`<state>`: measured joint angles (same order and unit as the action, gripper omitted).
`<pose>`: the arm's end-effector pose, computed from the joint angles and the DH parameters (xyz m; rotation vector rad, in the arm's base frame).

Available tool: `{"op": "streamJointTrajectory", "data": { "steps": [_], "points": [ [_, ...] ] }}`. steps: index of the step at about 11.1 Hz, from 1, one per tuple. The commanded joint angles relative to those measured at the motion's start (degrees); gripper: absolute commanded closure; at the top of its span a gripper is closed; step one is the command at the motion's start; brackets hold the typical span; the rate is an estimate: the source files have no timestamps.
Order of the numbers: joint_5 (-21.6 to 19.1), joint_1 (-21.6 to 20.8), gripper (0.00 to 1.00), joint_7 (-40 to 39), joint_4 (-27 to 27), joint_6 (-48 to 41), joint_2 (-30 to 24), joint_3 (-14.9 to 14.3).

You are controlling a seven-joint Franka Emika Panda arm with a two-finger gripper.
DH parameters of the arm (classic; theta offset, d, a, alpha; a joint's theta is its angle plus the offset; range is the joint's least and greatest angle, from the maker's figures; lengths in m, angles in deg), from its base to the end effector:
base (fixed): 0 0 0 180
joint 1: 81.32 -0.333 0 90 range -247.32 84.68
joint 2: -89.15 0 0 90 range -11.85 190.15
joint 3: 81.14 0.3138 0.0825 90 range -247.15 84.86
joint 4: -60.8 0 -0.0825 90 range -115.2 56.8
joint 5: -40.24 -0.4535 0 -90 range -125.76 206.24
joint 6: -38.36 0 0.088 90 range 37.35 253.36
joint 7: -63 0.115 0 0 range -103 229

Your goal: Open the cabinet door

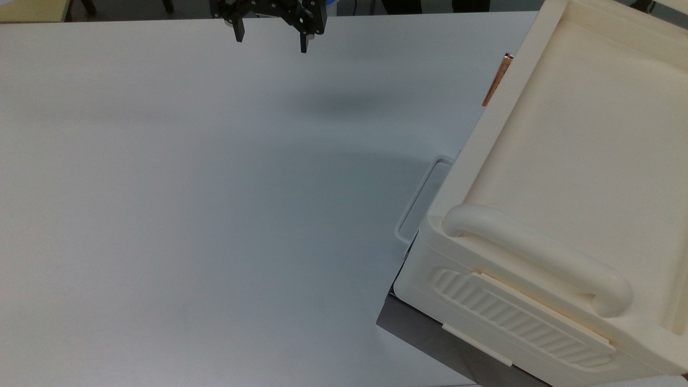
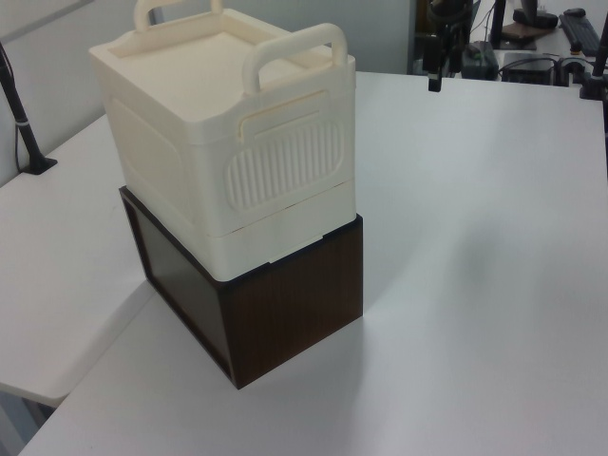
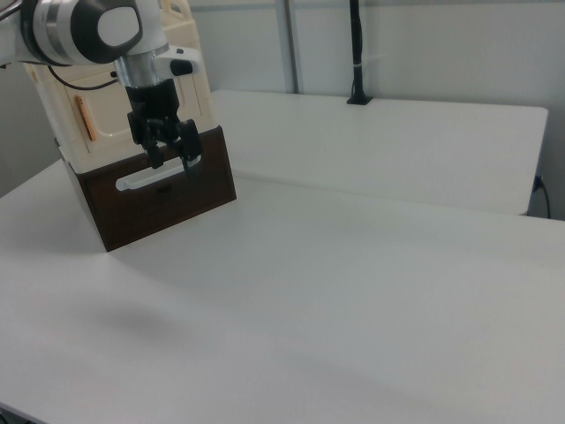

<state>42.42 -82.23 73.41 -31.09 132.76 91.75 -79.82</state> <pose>0.6427 0.0207 0.5744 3.0972 -0.2169 0.0039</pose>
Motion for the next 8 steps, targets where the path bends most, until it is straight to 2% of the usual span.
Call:
{"op": "streamJointTrajectory", "data": {
  "steps": [1, 8],
  "points": [
    [-0.9, -0.6, 0.0, -0.7, -1.7, 0.3, -1.6, -1.1],
    [-0.9, -0.3, 0.0, -0.8, -1.5, 0.1, -0.9, -1.1]
  ]
}}
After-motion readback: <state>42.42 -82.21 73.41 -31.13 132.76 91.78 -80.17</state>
